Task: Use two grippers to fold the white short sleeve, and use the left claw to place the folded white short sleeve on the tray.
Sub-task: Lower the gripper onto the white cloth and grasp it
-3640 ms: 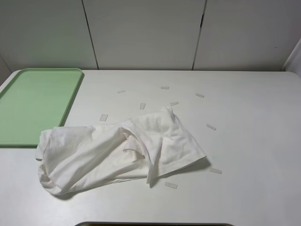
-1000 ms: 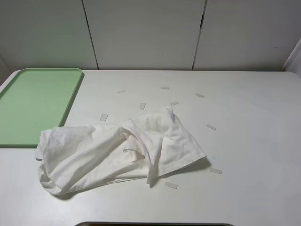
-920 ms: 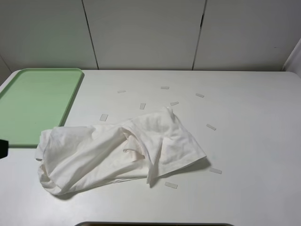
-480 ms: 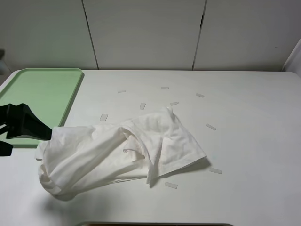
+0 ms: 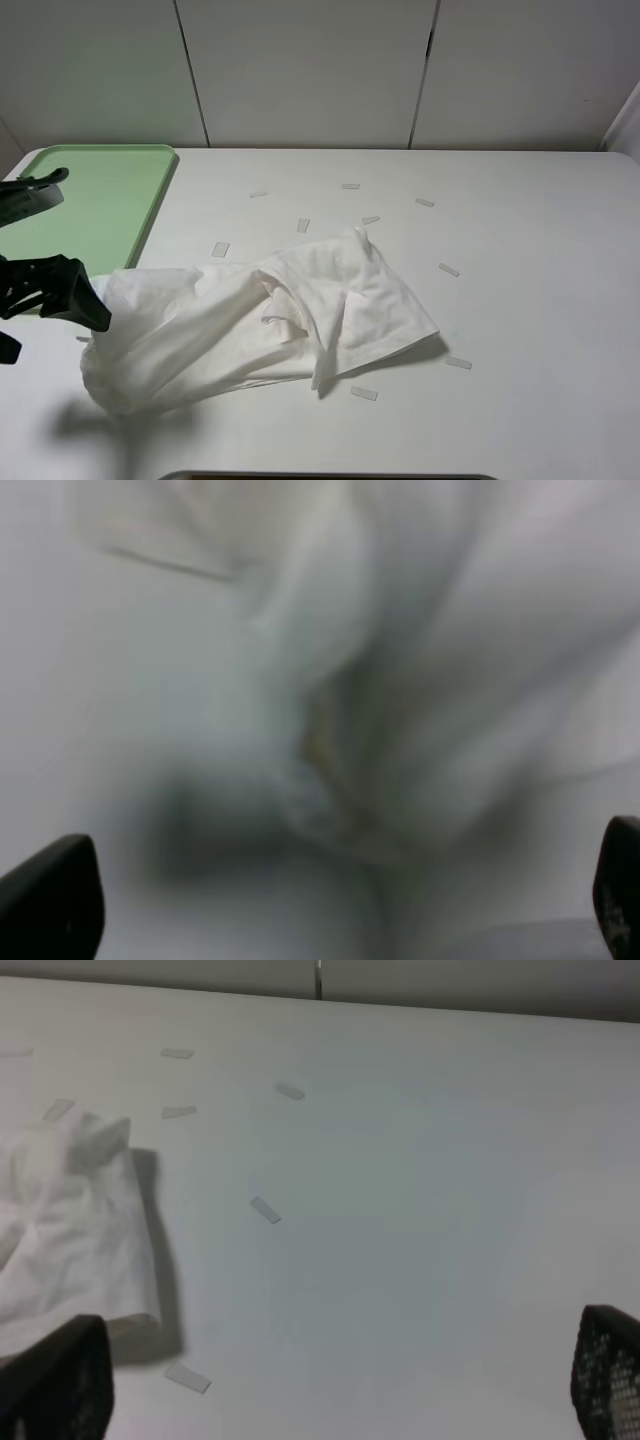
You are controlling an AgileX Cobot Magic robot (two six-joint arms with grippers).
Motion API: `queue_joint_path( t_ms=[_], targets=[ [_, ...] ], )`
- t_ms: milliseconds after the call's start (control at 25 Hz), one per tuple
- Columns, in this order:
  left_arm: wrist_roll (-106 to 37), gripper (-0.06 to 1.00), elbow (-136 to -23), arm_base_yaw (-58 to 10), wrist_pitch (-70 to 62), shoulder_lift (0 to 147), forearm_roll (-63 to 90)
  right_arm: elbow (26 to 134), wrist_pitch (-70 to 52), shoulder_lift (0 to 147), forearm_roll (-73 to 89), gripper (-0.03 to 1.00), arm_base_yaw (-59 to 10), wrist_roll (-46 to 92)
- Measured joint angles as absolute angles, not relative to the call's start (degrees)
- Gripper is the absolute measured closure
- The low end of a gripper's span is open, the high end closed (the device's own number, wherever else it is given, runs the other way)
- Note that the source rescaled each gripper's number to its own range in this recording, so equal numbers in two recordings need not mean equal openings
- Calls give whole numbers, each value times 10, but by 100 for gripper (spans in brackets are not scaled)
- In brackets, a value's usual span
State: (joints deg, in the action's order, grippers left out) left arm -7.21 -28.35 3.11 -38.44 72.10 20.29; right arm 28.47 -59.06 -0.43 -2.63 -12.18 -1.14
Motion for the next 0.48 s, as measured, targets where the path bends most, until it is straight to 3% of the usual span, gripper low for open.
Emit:
queue_joint_path(
  t_ms=[480],
  targets=[
    [-34, -4, -284, 49, -322, 722, 146, 285, -591, -4, -26, -3, -122, -11]
  ],
)
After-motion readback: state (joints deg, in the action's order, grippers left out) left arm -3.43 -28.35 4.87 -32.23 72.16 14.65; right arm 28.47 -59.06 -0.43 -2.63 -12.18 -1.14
